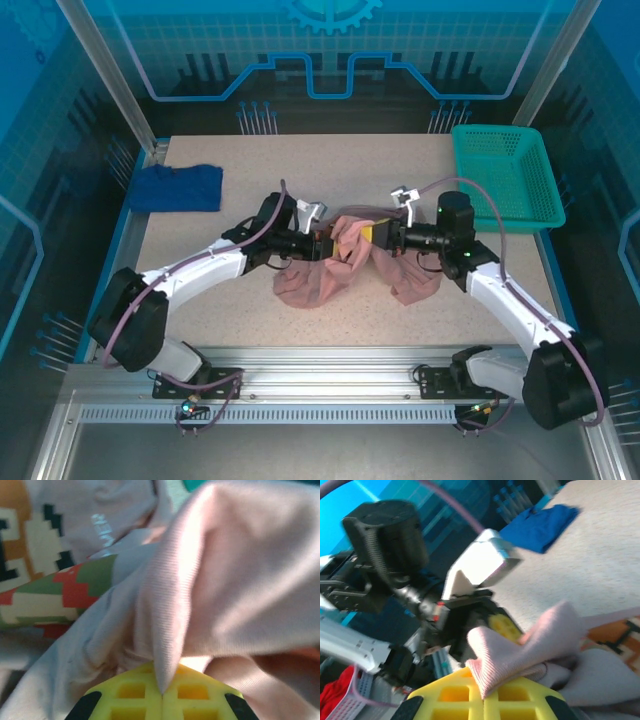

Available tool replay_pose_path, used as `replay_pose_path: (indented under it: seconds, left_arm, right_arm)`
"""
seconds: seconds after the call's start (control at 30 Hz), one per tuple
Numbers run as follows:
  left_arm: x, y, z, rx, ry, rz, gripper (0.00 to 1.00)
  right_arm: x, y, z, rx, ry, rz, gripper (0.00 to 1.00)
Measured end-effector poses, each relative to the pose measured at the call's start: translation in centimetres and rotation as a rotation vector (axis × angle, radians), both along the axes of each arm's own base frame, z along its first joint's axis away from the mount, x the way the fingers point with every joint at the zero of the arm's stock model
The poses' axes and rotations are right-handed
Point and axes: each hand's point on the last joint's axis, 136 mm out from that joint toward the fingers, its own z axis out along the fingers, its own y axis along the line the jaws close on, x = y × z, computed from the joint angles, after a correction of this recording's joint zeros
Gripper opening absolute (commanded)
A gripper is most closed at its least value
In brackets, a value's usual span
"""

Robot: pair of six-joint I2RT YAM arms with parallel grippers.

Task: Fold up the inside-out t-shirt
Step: Turn the T-shirt inside out at the center of the table.

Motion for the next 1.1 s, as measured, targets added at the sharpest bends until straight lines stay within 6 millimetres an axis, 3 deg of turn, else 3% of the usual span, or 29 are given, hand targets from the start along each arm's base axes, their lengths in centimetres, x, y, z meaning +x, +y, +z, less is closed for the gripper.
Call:
replay_pose_path:
  seconds: [0.13, 0.3, 0.47, 0.6, 0.97, 1.03, 1.1]
  left_arm:
    - [-0.9, 0.8, 4.7, -0.153, -0.111, -0.038, 0.00]
    - [-2.7, 1.3, 9.2, -0.246, -0.236, -0.095, 0.00]
    - [-3.0, 1.3, 9.3, -0.245, -0.248, -0.113, 0.00]
    - [-3.1, 1.3, 9.4, -0.244, -0.261, -0.128, 0.00]
    - [-3.4, 1.3, 9.1, -0.234, -0.267, -0.145, 0.00]
    - [-3.4, 1.3, 9.1, -0.233, -0.265, -0.146, 0.00]
    - [-3.4, 1.3, 9.0, -0.232, -0.265, -0.145, 0.00]
  right_arm:
    - [1.4, -2.3, -2.2, -0.138, 0.037, -0.173, 0.34]
    - [0.1, -1.7, -4.3, -0.293, -0.002, -0.171, 0.46]
    - [-3.0, 0.0, -1.2, -0.362, -0.245, -0.110, 0.49]
    - [-4.8, 1.3, 0.0, -0.396, -0.383, -0.056, 0.43]
    - [-0.3, 2.4, -4.7, -0.583, -0.257, -0.125, 0.44]
    - [0.6, 2.7, -5.1, -0.593, -0.236, -0.140, 0.38]
    - [1.6, 3.0, -5.5, -0.605, -0.218, -0.163, 0.15]
